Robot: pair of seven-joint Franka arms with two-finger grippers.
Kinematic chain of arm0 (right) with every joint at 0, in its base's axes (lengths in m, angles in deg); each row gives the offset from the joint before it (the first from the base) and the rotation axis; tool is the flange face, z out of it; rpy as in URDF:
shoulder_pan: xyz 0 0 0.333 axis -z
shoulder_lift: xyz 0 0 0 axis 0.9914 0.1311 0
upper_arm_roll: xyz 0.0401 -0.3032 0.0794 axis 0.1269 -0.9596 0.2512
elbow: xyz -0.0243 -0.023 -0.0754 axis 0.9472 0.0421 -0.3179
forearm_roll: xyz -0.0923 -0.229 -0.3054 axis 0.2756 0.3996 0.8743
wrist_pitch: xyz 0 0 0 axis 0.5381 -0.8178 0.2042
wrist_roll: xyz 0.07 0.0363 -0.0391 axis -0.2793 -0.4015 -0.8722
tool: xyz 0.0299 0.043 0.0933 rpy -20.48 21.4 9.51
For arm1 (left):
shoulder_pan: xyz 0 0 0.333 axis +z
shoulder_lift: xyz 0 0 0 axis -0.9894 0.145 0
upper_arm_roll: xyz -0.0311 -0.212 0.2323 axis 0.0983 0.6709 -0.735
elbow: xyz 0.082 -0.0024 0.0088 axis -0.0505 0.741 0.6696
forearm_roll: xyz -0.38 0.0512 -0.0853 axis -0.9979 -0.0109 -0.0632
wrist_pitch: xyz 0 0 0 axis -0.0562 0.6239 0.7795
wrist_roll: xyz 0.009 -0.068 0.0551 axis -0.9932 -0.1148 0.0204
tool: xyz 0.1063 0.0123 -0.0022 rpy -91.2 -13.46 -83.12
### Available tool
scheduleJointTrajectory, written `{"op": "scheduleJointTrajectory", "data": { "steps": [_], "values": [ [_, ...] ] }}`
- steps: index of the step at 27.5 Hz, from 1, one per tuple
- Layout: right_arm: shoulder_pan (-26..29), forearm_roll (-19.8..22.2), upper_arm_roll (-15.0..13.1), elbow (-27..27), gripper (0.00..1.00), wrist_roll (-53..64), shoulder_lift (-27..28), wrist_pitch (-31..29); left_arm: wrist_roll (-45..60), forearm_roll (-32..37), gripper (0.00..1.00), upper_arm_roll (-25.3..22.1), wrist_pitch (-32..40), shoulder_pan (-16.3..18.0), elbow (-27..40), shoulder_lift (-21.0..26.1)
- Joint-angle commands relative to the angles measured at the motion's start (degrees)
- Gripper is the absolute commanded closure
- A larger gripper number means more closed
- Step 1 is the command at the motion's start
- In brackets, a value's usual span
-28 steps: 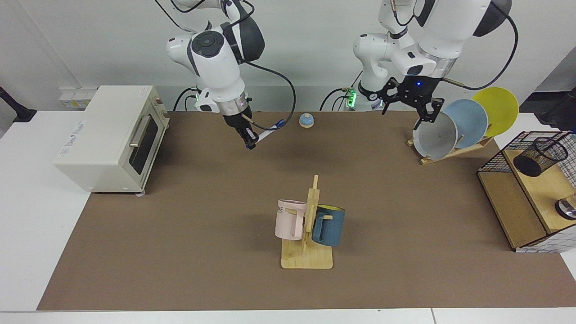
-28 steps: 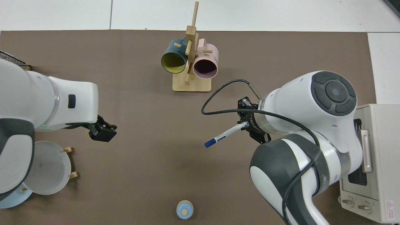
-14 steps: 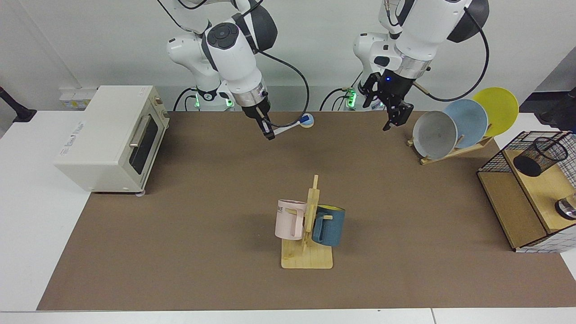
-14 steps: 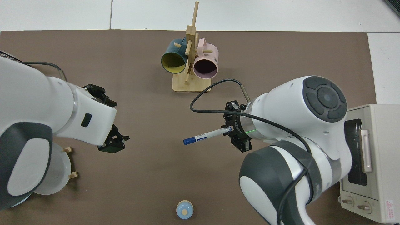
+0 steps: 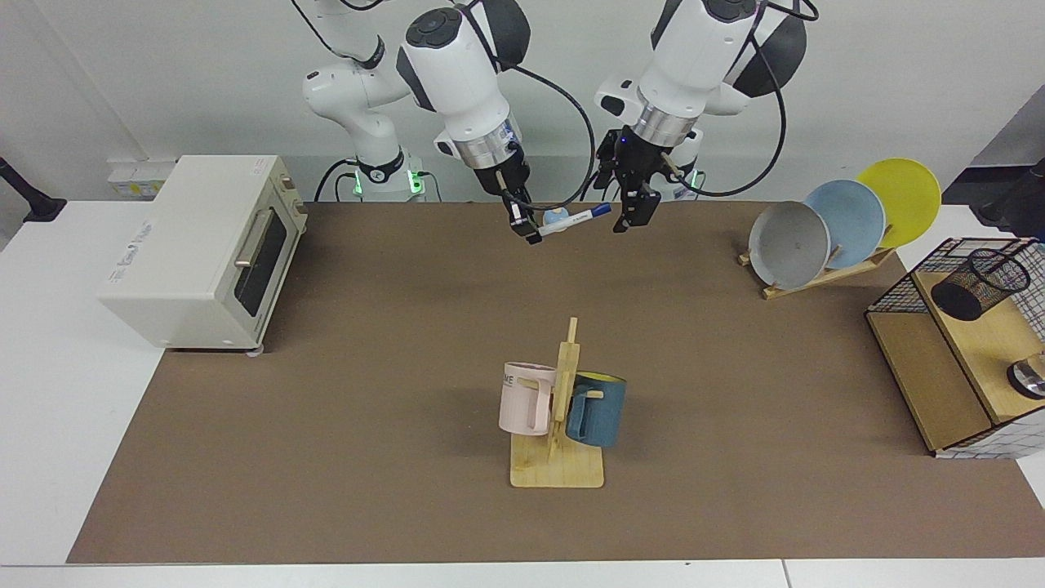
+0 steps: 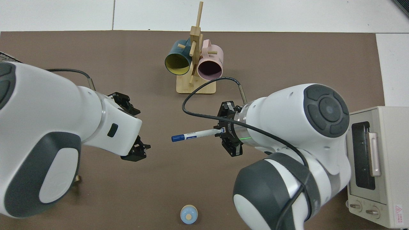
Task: Put markers into pen holder
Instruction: 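Carry the marker to the middle while the left gripper reaches it, then grasp the marker with the left gripper and open the right gripper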
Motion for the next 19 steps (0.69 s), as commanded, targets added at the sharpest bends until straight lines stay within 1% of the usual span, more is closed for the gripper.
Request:
{"op": "scheduleJointTrajectory", "data": {
  "steps": [1,3,4,11,13,14,18,19],
  "values": [
    [-0.8,-1.0,0.1,-0.4,1.00,-1.3,0.6,-1.1,0.1,-0.7,0.04,-0.4,-1.9,-0.9,1.6,-0.9],
    [-0.8,-1.0,0.1,-0.4,1.00,-1.4,0.6,-1.1,0.1,-0.7,0.05,-0.4,-1.9,-0.9,1.9,-0.9],
    [-0.9,-1.0,0.1,-0.3,1.00,-1.4,0.6,-1.1,0.3,-0.7,0.08,-0.2,-2.0,-0.9,2.1,-1.0],
    [-1.0,-1.0,0.1,-0.3,1.00,-1.3,0.5,-1.0,3.3,-0.7,0.38,-0.1,-2.5,-0.9,2.3,-1.0],
    [-1.0,-0.9,0.1,-0.3,1.00,-1.3,0.5,-0.9,3.5,-0.7,0.51,-0.1,-2.9,-0.8,2.3,-1.0],
    [-1.3,-1.0,0.1,-0.3,1.00,-1.2,0.5,-0.9,3.5,-0.7,0.59,-0.1,-3.2,-0.9,2.4,-1.0],
    [-1.6,-0.9,0.1,-0.3,1.00,-1.2,0.5,-0.8,3.5,-0.3,0.96,-0.1,-3.8,-0.9,2.4,-1.0],
    [-1.6,-0.9,0.1,-0.3,1.00,-1.1,0.5,-0.7,3.5,-0.3,1.00,-0.1,-3.9,-0.9,2.4,-0.9]
  ]
}}
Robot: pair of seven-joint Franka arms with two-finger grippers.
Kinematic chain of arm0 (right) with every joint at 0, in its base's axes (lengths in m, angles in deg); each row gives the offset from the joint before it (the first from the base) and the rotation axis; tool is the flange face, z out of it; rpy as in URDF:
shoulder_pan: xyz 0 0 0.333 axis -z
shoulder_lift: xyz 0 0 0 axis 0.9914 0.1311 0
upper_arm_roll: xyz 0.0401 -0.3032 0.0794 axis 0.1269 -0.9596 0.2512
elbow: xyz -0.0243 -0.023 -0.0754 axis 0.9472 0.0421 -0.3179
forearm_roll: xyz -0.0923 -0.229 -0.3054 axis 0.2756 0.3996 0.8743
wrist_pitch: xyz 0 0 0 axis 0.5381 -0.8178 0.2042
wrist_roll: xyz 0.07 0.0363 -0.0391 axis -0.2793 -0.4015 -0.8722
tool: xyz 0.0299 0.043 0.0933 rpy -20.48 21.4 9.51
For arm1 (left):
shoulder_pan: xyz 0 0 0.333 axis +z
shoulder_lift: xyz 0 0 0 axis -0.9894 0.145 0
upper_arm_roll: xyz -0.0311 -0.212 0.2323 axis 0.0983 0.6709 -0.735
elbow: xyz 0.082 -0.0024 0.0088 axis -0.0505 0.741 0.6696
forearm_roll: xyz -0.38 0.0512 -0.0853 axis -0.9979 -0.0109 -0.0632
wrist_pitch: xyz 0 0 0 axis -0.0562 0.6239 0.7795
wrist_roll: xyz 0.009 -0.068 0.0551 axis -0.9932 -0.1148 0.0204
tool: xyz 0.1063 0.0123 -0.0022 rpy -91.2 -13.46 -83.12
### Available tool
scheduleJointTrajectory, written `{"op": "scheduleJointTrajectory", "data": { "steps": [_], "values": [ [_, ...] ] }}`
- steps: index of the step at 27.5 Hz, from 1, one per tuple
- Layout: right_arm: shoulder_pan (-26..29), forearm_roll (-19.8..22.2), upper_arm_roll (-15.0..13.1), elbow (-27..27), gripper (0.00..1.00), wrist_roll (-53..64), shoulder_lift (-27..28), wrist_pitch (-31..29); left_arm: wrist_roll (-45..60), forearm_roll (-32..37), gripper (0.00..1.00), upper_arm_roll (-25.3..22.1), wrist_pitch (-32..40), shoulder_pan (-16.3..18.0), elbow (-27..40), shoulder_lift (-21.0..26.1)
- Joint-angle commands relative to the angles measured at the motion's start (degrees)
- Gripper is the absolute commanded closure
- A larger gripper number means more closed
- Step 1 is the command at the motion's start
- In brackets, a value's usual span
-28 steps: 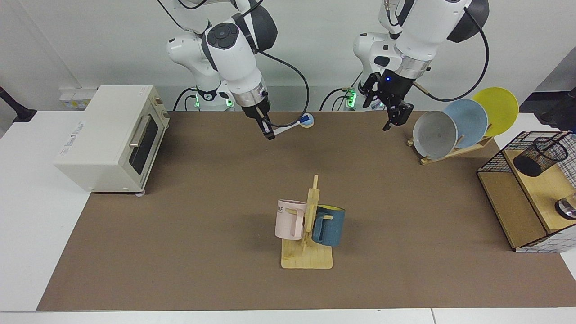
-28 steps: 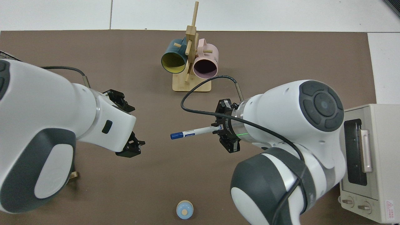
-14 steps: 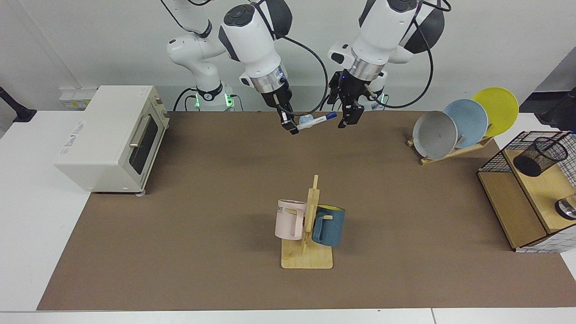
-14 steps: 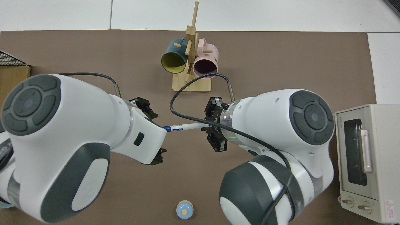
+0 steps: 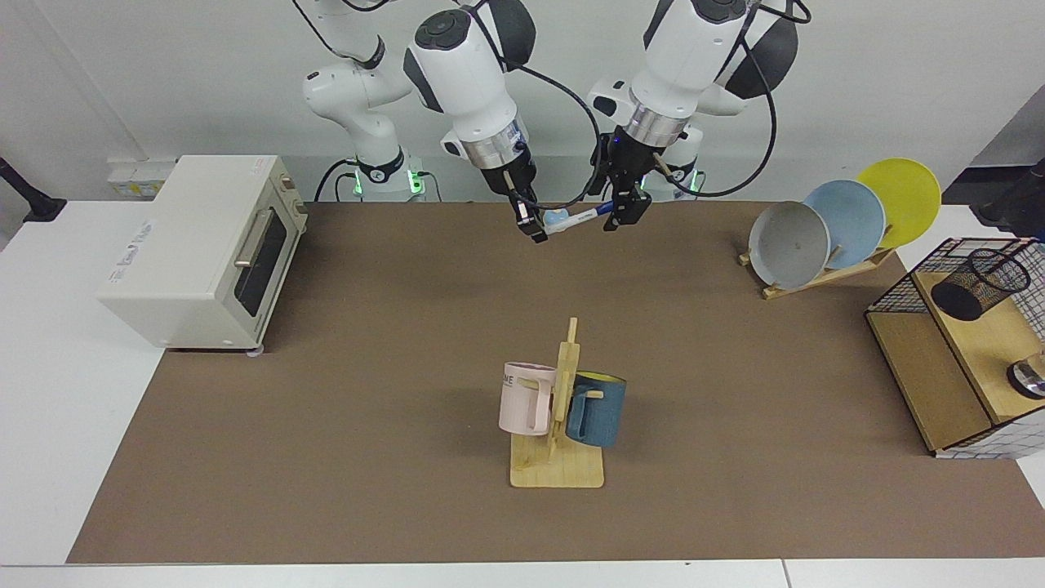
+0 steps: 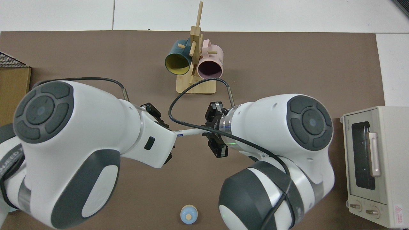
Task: Put markers into pen holder
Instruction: 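Grasp the marker with the left gripper and open the right gripper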
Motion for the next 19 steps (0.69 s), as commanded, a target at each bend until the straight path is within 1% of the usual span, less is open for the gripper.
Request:
{"op": "scheduleJointTrajectory", "data": {
  "steps": [1,7,8,9,10,11,17,19],
  "values": [
    [-0.4,-0.9,0.0,-0.2,1.00,-0.8,0.2,-0.7,0.7,-0.3,1.00,-0.4,-2.2,-0.6,1.7,-0.9],
    [-0.6,-0.8,0.0,-0.1,1.00,-0.6,0.2,-0.6,0.6,0.2,1.00,-0.4,-2.7,-0.6,1.7,-0.9],
    [-0.5,-0.8,0.0,-0.1,0.79,-0.5,0.2,-0.6,0.6,0.3,1.00,-0.4,-2.7,-0.6,1.7,-0.9],
    [-0.5,-0.7,0.0,-0.1,0.21,-0.3,0.2,-0.6,0.6,0.4,1.00,-0.4,-2.6,-0.6,1.7,-0.9],
    [-0.5,-0.5,0.0,-0.2,0.03,0.0,0.2,-0.4,0.6,0.6,1.00,-0.4,-2.6,-0.6,1.7,-0.9],
    [-0.5,-0.5,0.0,-0.2,0.00,0.3,0.2,-0.4,0.6,0.9,1.00,-0.4,-2.5,-0.6,1.7,-0.9],
    [0.6,-0.6,-0.3,-0.1,0.00,4.3,0.0,1.5,0.4,1.4,1.00,-0.5,-2.3,-0.1,2.5,-1.3],
    [2.0,-0.6,-0.4,0.2,0.00,6.0,-0.1,1.9,0.3,2.2,1.00,-0.5,-2.2,0.0,2.7,-1.4]
  ]
}}
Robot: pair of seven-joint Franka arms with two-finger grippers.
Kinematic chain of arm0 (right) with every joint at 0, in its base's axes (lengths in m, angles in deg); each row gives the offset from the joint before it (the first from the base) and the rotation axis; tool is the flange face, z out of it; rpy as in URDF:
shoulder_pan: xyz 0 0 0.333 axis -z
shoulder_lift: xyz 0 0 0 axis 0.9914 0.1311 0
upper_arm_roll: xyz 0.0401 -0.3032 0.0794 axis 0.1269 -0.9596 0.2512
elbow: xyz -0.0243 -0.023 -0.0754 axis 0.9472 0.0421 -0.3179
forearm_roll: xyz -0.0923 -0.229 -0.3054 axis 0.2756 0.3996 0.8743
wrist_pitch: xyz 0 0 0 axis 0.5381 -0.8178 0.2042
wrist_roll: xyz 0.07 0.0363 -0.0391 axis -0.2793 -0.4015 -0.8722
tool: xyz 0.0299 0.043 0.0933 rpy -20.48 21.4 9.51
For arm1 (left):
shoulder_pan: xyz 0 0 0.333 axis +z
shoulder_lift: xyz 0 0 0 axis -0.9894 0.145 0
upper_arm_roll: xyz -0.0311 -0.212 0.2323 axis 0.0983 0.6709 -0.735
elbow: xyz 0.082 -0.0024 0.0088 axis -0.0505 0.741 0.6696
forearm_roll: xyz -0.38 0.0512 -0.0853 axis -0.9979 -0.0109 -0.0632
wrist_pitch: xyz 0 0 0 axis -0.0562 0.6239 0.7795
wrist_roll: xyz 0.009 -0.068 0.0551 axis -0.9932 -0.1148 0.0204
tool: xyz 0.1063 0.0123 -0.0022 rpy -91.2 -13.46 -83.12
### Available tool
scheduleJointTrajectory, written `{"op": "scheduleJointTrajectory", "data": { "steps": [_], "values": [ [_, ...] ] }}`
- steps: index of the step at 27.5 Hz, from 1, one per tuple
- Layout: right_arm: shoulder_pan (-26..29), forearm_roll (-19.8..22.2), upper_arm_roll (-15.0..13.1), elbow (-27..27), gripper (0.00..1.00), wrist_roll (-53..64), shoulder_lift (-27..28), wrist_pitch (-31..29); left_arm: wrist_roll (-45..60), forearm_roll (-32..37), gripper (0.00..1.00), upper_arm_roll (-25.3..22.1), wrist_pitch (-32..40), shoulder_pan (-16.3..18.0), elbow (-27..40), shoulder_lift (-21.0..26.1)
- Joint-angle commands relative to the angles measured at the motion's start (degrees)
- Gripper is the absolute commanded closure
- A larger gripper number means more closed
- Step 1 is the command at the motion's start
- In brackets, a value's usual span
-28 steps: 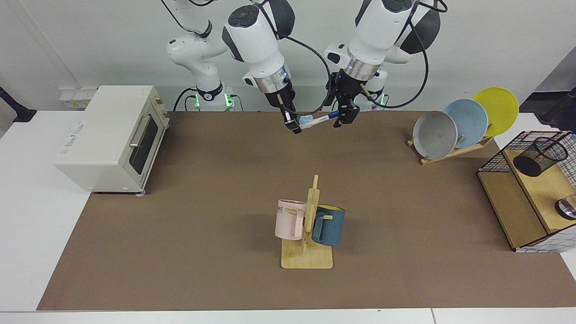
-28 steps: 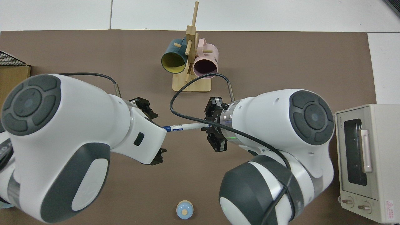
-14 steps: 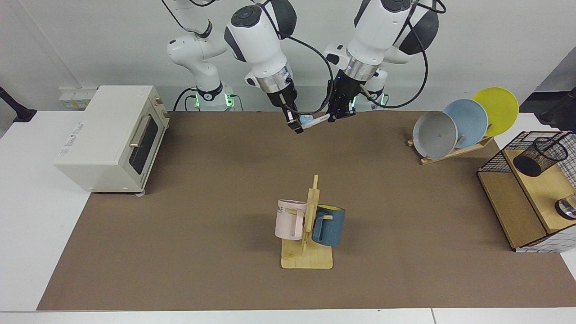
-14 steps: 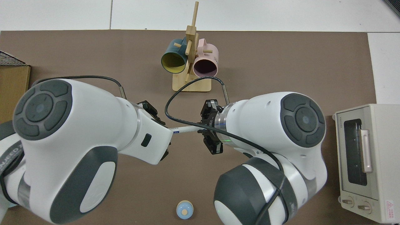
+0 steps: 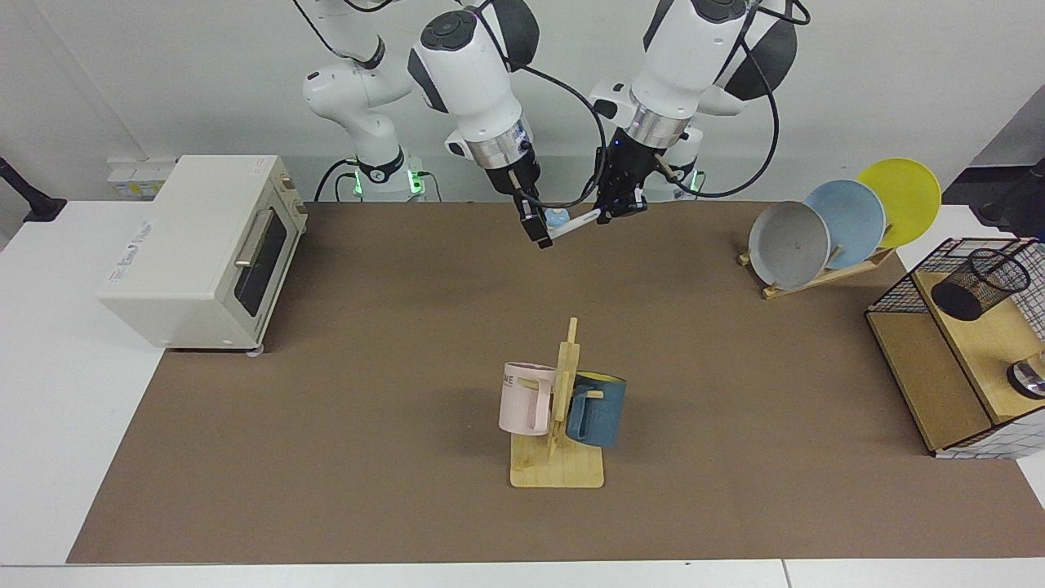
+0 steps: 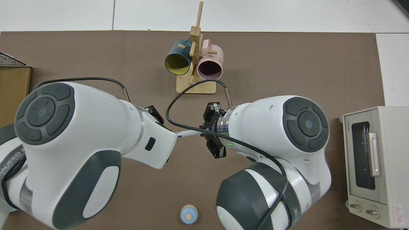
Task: Put markers into pen holder
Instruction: 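Grasp the marker with the left gripper and open the right gripper, then carry the marker away with the left gripper while the right gripper withdraws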
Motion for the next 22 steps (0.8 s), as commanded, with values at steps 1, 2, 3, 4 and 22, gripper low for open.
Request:
{"op": "scheduleJointTrajectory", "data": {
  "steps": [1,2,3,4,22],
  "values": [
    [3.1,-0.6,-0.2,0.4,0.00,5.4,-0.3,1.7,0.5,2.2,1.00,-0.3,-1.5,0.1,2.2,-1.3],
    [3.9,-0.6,-0.2,0.4,0.00,6.6,-0.3,1.9,0.5,2.6,1.00,-0.4,-1.3,0.1,2.2,-1.4],
    [4.7,-0.5,-0.2,0.4,0.00,8.1,-0.3,2.5,0.5,2.6,1.00,-0.6,-1.1,0.2,2.2,-1.4],
    [5.4,-0.5,-0.2,0.4,0.00,10.0,-0.2,3.2,0.5,2.7,1.00,-0.7,-1.0,0.3,2.2,-1.4],
    [20.6,7.8,-1.0,0.0,0.00,64.9,-3.8,17.2,0.1,7.2,1.00,-1.6,-0.6,3.5,3.1,-1.5]
  ]
}}
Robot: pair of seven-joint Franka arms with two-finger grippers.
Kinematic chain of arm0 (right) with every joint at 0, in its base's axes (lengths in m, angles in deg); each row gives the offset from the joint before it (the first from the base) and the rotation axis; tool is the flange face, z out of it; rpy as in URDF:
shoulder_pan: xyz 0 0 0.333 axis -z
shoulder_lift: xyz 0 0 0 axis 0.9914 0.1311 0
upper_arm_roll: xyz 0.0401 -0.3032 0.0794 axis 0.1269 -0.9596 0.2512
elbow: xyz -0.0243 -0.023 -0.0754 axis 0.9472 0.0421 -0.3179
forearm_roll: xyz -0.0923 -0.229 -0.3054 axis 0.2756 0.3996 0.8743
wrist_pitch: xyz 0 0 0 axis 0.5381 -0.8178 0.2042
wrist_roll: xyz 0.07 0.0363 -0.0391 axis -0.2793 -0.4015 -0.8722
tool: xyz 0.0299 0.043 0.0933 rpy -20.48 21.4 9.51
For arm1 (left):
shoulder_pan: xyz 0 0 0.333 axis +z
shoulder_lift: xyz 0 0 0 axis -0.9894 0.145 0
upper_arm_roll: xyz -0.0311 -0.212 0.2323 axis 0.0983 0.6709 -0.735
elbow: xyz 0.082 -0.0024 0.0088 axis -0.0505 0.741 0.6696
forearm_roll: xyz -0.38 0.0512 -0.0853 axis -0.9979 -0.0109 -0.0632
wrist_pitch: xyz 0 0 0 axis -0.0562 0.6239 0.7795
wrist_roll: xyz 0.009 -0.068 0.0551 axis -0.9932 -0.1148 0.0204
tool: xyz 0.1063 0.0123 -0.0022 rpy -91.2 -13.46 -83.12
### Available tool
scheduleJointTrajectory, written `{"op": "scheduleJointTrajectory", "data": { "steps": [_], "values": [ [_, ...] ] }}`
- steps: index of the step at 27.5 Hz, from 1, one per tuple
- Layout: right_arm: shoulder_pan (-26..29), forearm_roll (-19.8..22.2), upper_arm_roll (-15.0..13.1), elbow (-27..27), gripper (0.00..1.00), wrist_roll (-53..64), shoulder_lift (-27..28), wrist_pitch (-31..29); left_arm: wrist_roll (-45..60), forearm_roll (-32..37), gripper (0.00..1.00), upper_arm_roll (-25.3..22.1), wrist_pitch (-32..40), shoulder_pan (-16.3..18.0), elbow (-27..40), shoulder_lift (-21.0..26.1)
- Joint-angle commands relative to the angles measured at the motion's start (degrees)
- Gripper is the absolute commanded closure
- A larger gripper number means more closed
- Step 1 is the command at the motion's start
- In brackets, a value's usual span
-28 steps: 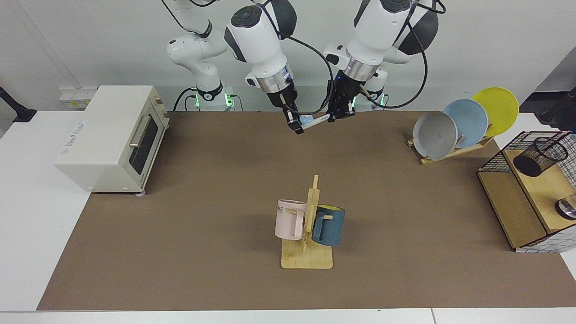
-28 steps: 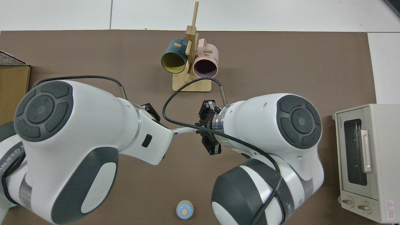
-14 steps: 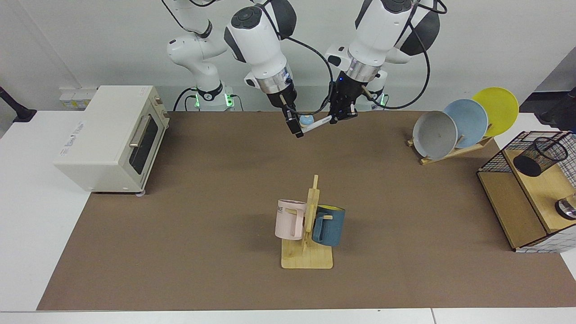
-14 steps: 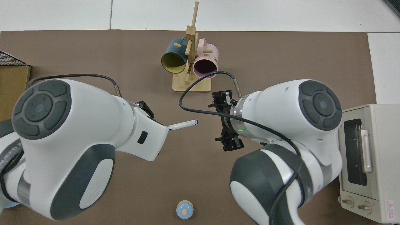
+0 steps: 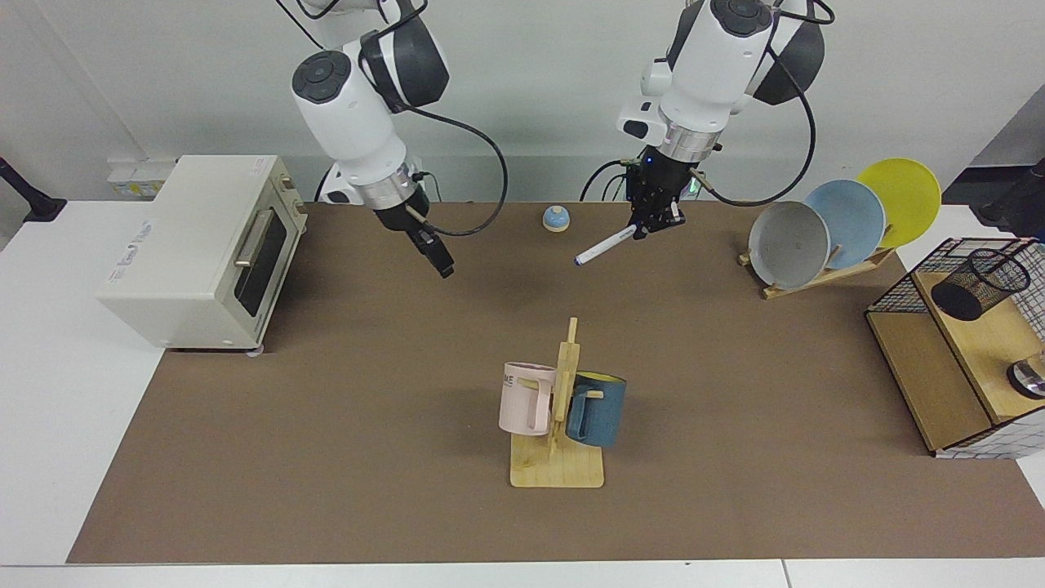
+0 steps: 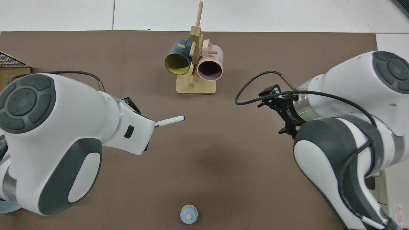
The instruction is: Put markers into pen holder
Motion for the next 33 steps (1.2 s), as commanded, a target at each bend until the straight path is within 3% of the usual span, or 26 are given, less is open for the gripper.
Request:
{"op": "scheduleJointTrajectory", "data": {
  "steps": [1,15,21,28,33],
  "values": [
    [4.6,2.2,0.5,0.1,0.00,18.7,-3.3,3.7,-0.1,1.4,1.00,0.2,-0.6,1.4,1.9,-1.5],
    [7.5,11.8,0.5,-0.2,0.00,54.0,-7.3,7.5,-3.2,8.1,1.00,0.2,0.6,5.9,2.1,-1.5],
    [9.6,11.7,-0.6,-0.3,0.00,56.7,-7.2,7.5,-8.4,13.4,1.00,0.2,0.6,9.7,2.0,-1.3],
    [10.0,10.6,-0.7,-0.2,0.00,51.6,-7.7,7.0,-9.6,21.7,1.00,0.2,0.6,13.0,1.8,-1.2],
    [10.6,11.0,-0.7,-0.3,0.00,51.0,-7.2,7.5,-18.7,27.9,1.00,0.2,-0.5,15.3,1.3,-0.8]
  ]
}}
